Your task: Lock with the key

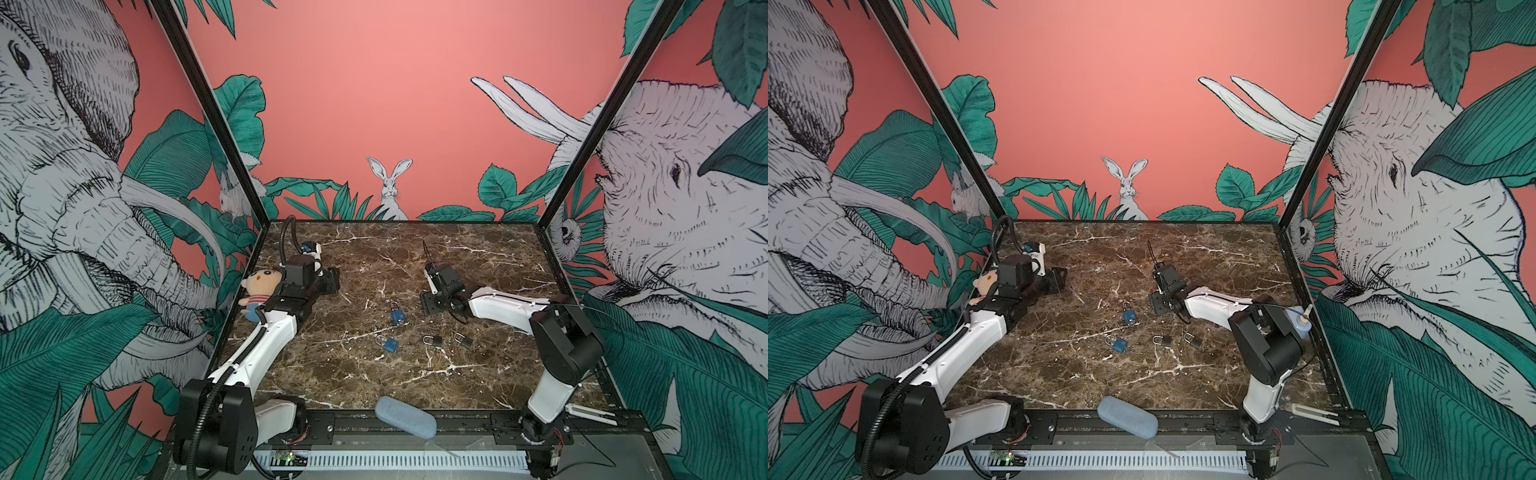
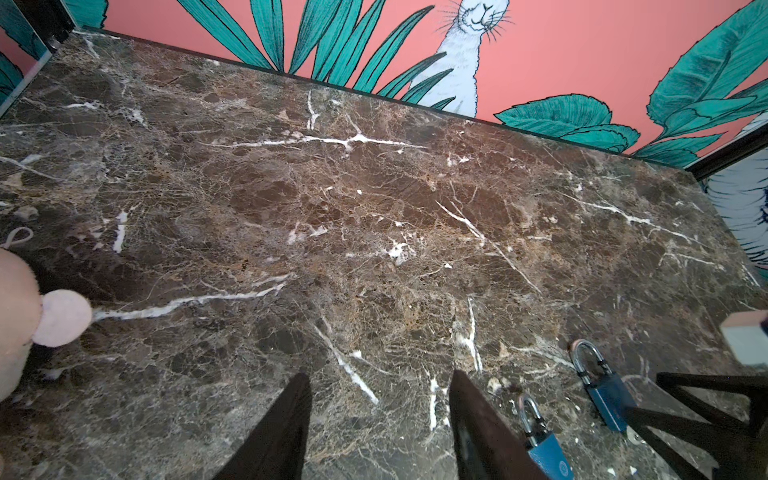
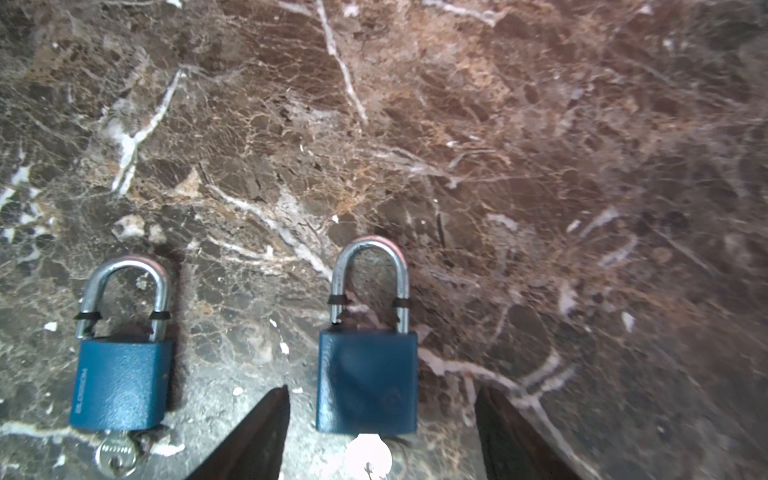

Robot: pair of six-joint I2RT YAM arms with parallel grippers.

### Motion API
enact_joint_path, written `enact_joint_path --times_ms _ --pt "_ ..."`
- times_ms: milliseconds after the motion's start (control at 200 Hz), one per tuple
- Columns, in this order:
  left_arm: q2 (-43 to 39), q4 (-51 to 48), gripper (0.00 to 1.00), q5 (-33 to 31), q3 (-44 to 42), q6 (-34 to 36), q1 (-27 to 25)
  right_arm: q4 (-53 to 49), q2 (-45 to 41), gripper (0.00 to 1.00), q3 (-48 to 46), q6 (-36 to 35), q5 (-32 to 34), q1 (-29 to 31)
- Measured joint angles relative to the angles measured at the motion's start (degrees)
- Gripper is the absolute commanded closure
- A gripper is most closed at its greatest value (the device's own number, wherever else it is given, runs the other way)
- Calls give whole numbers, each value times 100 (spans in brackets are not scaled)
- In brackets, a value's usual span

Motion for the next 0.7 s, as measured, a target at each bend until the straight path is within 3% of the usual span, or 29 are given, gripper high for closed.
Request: enact_joint_path --times_ms 700 --pt "68 -11 50 127 0 -37 -24 -258 664 40 415 -42 177 50"
